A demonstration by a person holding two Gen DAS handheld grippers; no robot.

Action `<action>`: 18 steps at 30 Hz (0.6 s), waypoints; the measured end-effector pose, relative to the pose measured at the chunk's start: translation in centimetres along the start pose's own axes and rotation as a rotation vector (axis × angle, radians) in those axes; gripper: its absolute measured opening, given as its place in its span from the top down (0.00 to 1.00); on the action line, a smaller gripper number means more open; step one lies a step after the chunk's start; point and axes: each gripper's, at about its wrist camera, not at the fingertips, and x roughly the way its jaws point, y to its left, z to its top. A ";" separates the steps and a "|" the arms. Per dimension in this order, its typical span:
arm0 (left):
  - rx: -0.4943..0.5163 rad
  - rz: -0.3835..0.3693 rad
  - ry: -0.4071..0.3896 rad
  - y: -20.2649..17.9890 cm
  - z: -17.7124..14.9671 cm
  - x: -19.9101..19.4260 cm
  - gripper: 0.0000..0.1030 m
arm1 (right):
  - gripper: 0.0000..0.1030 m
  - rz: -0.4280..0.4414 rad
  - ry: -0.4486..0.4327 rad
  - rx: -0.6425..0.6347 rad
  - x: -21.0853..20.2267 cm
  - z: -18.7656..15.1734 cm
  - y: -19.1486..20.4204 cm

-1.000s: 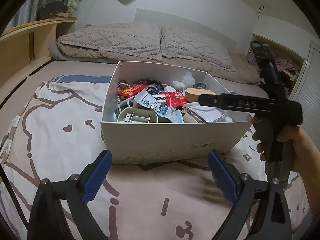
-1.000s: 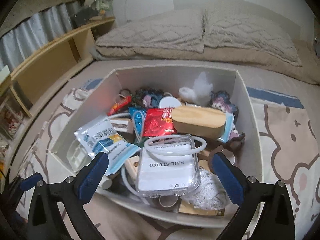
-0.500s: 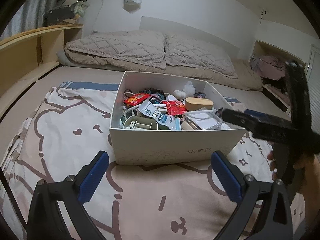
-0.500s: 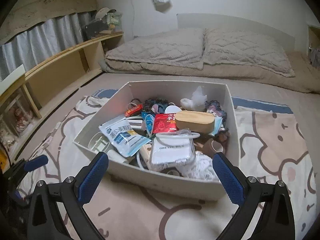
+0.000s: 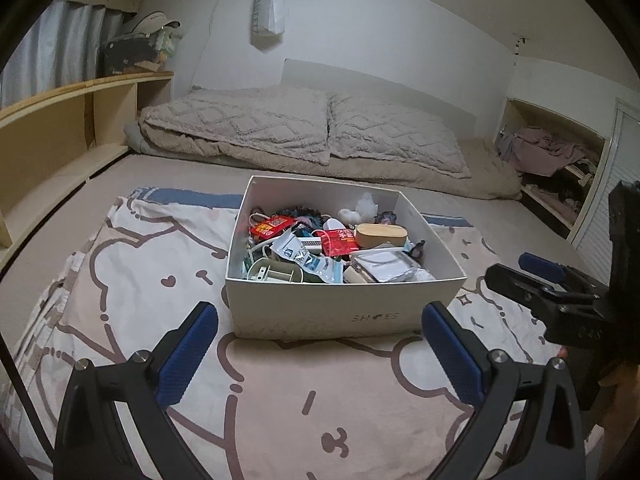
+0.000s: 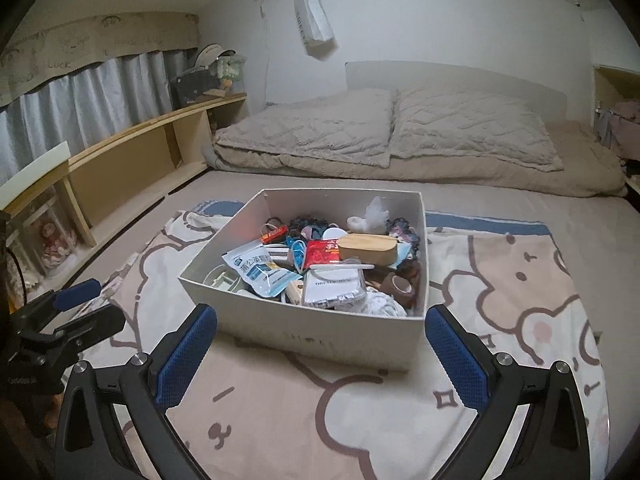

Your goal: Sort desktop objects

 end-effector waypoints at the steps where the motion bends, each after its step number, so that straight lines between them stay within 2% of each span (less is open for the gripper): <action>1: 0.003 0.001 -0.006 -0.2 0.0 -0.4 0.00 | 0.00 0.002 -0.003 0.007 -0.5 -0.2 0.0; 18: 0.080 0.002 -0.071 -3.3 -0.4 -6.4 0.00 | 0.00 -0.088 -0.073 0.026 -9.1 -2.7 0.3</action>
